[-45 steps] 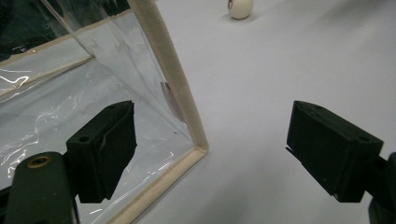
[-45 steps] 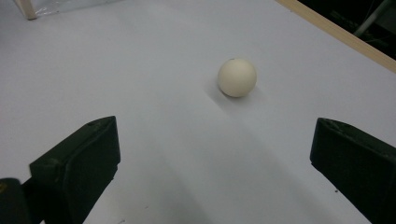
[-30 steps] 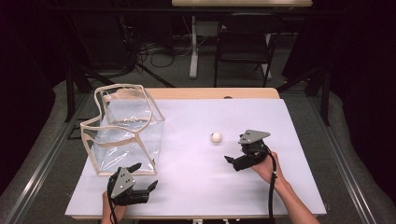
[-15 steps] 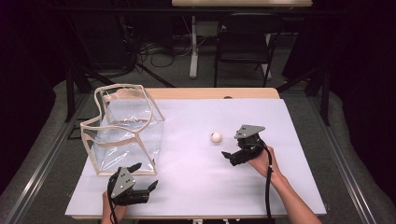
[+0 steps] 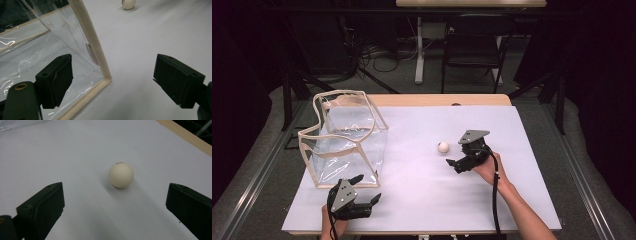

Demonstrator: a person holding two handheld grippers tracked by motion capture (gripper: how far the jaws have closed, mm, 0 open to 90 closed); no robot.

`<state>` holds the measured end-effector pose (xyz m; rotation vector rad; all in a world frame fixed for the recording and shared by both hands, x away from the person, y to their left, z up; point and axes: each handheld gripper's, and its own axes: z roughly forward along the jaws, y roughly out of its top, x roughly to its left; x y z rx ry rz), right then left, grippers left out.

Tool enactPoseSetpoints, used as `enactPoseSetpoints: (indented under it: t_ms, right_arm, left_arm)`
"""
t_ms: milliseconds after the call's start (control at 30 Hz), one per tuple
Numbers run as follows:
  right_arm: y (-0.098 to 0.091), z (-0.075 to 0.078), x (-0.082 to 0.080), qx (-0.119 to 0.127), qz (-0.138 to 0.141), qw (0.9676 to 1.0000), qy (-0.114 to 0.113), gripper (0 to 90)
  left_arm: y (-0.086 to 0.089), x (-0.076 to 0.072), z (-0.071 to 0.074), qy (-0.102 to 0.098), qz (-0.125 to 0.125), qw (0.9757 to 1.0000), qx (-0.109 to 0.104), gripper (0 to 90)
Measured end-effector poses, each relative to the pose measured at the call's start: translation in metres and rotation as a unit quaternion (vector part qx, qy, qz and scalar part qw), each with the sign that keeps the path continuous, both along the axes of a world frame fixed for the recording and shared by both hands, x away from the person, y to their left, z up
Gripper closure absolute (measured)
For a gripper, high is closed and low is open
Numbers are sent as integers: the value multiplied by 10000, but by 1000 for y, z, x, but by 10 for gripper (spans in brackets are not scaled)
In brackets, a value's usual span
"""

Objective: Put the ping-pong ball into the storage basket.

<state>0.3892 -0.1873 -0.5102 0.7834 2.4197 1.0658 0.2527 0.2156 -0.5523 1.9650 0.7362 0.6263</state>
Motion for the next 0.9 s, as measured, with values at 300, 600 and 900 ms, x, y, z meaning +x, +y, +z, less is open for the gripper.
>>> enactPoseSetpoints:
  t_ms: [300, 600, 900]
  right_arm:
    - [4, -3, 7, -26, -16, 10000, 47, 19]
    - [9, -11, 14, -102, -25, 9998, 143, 20]
    - [11, -12, 22, -48, -54, 9997, 223, 18]
  left_arm:
    - [0, 0, 0, 8, -7, 10000, 16, 162]
    - [0, 0, 0, 5, -10, 10000, 10, 162]
    - [0, 0, 0, 7, -19, 10000, 25, 162]
